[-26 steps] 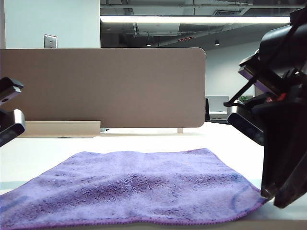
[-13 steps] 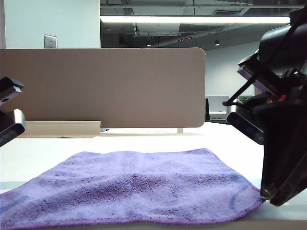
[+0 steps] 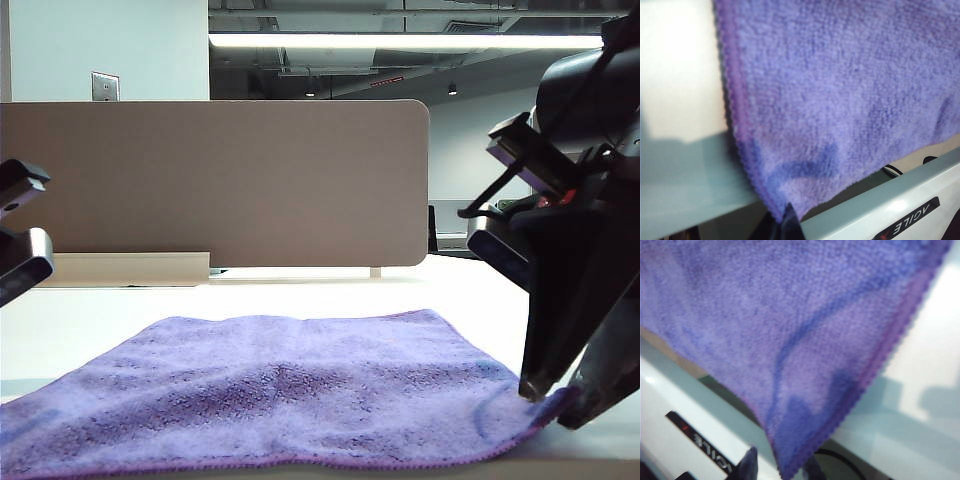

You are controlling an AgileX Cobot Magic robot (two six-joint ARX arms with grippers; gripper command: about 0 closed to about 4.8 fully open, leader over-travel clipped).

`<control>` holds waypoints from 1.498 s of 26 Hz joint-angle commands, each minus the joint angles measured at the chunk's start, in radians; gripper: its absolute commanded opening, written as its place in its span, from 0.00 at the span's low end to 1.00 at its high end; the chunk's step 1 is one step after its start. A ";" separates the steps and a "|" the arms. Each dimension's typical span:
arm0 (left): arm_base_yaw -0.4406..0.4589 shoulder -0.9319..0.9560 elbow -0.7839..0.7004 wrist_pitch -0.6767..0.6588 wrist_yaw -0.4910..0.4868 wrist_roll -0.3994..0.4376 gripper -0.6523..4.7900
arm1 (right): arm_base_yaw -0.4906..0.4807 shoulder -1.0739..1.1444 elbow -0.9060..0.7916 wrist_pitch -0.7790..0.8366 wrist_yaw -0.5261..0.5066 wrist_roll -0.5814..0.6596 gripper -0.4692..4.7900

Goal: Fold the bottom of the cloth upward, then fold it vertically to form a square shape.

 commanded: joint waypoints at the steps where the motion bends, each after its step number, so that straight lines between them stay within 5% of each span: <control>1: 0.000 -0.001 -0.001 0.000 0.005 0.001 0.14 | 0.000 -0.002 0.001 0.003 0.035 0.005 0.32; 13: 0.000 -0.001 -0.001 0.000 0.006 0.001 0.14 | 0.000 -0.002 0.001 0.003 0.033 0.003 0.09; 24: 0.000 -0.005 0.001 0.018 0.125 -0.008 0.14 | 0.000 -0.004 0.005 0.008 -0.047 0.003 0.09; 39: 0.002 -0.005 0.183 0.045 0.128 -0.065 0.14 | -0.003 -0.073 0.010 0.084 -0.071 0.051 0.09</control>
